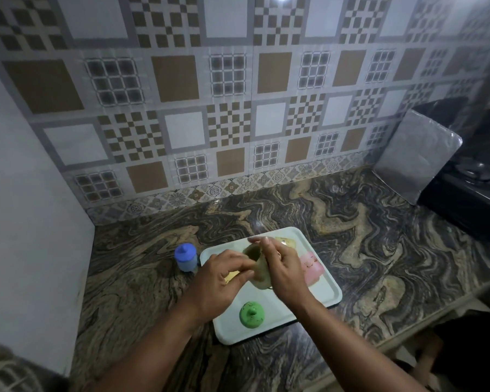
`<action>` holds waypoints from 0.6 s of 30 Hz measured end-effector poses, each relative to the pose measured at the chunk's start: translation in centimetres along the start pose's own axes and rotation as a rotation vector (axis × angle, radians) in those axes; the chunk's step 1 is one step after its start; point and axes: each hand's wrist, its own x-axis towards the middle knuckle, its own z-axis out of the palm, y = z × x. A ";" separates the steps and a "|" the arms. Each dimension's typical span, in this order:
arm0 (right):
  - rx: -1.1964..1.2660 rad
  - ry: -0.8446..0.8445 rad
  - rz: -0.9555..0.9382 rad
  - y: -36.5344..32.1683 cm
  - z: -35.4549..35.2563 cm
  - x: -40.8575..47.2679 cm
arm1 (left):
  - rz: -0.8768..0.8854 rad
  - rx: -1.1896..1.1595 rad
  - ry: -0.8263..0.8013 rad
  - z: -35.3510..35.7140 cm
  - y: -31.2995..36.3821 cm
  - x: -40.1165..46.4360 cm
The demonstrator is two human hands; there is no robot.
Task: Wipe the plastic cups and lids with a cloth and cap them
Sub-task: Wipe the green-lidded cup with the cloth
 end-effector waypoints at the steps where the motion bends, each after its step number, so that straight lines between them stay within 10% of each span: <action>1: 0.081 -0.061 0.221 -0.4 -0.1 0.2 | 0.036 0.047 0.000 0.1 0.0 0.0; 4: -0.012 -0.128 0.687 -0.2 -0.4 0.9 | 0.021 0.117 -0.017 0.7 -0.4 -0.4; 12: -0.177 0.091 -0.192 1.7 0.4 -0.8 | -0.063 0.018 -0.086 0.6 0.0 0.7; 16: 0.235 -0.130 0.604 -0.3 -0.2 1.3 | -0.052 -0.001 -0.014 -0.4 0.0 0.5; 18: 0.280 -0.125 0.668 -0.3 -0.2 1.7 | -0.094 -0.017 0.010 -1.1 0.1 0.6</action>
